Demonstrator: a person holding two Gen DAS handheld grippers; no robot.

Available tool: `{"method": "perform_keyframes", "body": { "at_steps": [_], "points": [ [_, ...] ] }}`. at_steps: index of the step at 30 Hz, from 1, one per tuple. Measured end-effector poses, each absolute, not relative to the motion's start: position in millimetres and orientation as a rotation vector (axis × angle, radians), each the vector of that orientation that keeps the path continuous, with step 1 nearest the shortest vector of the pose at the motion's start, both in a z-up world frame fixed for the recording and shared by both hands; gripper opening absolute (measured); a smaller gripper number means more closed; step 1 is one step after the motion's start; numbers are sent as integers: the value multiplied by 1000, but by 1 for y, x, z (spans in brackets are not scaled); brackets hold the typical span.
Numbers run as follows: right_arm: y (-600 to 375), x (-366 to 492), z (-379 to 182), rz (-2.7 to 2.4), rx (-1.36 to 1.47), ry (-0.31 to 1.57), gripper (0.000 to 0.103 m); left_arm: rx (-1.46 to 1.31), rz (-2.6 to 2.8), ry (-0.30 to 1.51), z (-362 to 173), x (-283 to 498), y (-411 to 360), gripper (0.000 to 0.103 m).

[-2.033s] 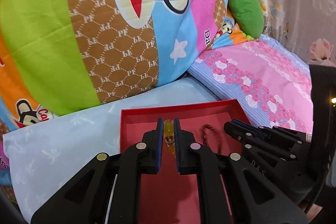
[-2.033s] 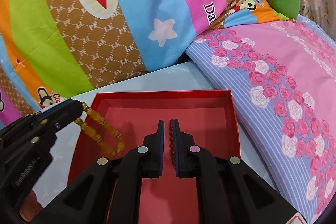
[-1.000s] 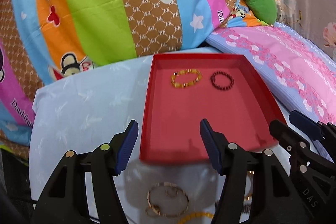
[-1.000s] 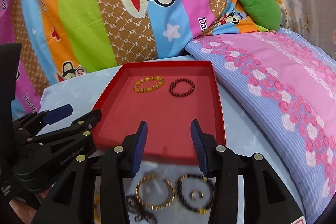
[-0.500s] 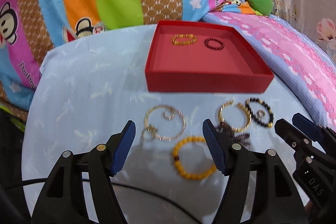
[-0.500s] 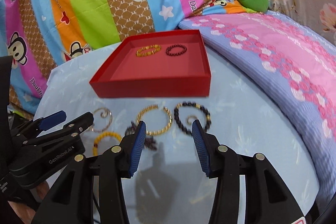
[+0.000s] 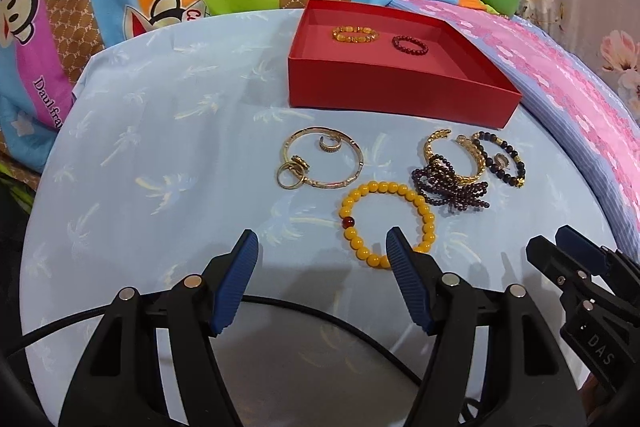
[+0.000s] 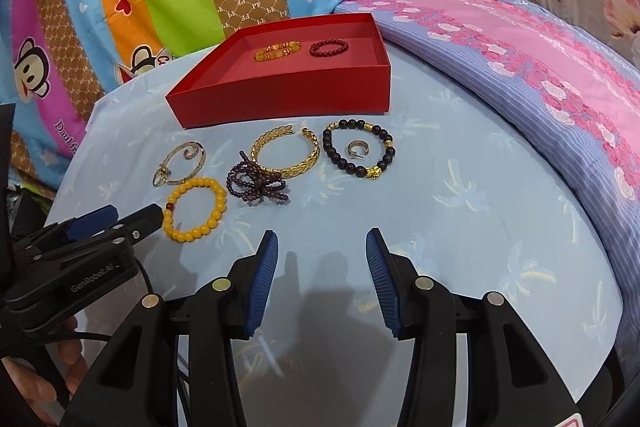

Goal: Organize jewelry
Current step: 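Lower the left tool onto the orange round-bead bracelet and close it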

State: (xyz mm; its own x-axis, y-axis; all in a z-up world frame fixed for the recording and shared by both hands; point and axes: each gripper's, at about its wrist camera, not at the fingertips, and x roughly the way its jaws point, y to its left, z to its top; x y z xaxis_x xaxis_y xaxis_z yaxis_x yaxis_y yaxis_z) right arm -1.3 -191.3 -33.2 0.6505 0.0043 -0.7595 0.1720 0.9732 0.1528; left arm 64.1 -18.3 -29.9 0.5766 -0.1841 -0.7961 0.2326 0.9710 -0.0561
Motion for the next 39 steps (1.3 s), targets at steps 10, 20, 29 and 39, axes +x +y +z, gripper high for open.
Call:
{"method": "perform_keyframes", "body": {
  "at_steps": [10,20,29,39],
  "points": [
    [-190,6,-35,-93,214,871,45,141,-225,930,-44,78,-36,57],
    [-194,9,-39,-100,225,879,46,148,-269,936,-45,83,-45,34],
    [-198,10,-42,-112,223,884,45,115,-325,953,-43,84,-45,7],
    [-220,32,-36,-171,209,863,45,79,-317,934,-28,86,-30,7]
  ]
}}
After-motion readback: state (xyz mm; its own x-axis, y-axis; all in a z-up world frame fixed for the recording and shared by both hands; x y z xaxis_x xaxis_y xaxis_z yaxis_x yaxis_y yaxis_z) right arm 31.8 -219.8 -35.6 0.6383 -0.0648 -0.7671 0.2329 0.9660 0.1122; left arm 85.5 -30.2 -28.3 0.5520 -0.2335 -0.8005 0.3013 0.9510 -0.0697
